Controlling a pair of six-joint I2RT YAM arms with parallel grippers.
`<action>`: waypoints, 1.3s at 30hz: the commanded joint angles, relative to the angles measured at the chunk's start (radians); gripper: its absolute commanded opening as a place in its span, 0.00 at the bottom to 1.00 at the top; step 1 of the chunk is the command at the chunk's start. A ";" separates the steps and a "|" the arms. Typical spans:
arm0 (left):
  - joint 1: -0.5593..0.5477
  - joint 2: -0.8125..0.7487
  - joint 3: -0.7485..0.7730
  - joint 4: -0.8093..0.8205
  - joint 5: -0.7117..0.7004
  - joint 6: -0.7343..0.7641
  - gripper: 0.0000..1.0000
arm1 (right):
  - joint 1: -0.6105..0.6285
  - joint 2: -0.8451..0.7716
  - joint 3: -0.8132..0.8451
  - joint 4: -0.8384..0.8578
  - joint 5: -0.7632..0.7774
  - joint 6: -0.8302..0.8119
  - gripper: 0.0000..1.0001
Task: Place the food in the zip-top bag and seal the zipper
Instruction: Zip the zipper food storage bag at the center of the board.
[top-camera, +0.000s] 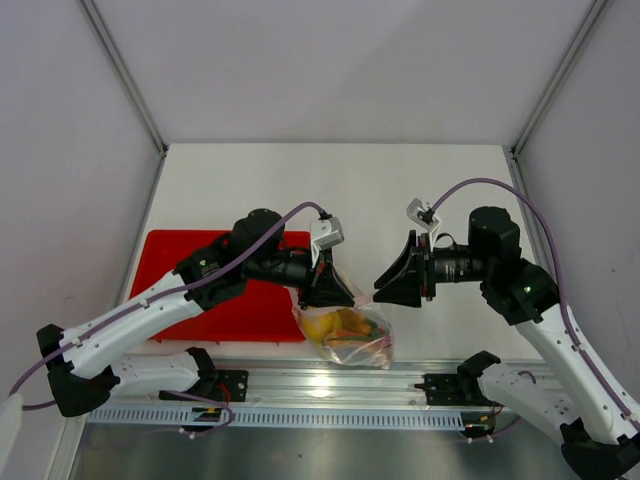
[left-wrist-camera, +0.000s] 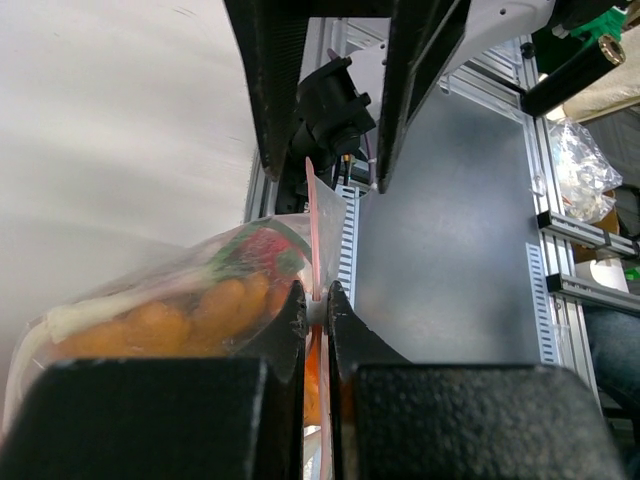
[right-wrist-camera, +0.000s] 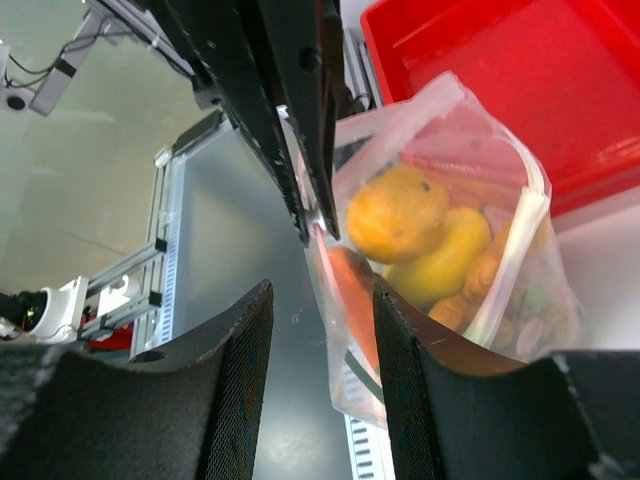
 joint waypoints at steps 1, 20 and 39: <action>-0.003 -0.001 0.054 0.052 0.046 0.011 0.01 | 0.003 0.011 0.048 -0.043 -0.031 -0.061 0.48; -0.003 0.011 0.068 0.069 0.060 -0.003 0.01 | 0.069 0.039 -0.026 0.079 -0.089 0.008 0.32; -0.003 0.016 0.073 0.077 0.073 -0.012 0.01 | 0.086 0.063 -0.053 0.102 -0.042 0.023 0.05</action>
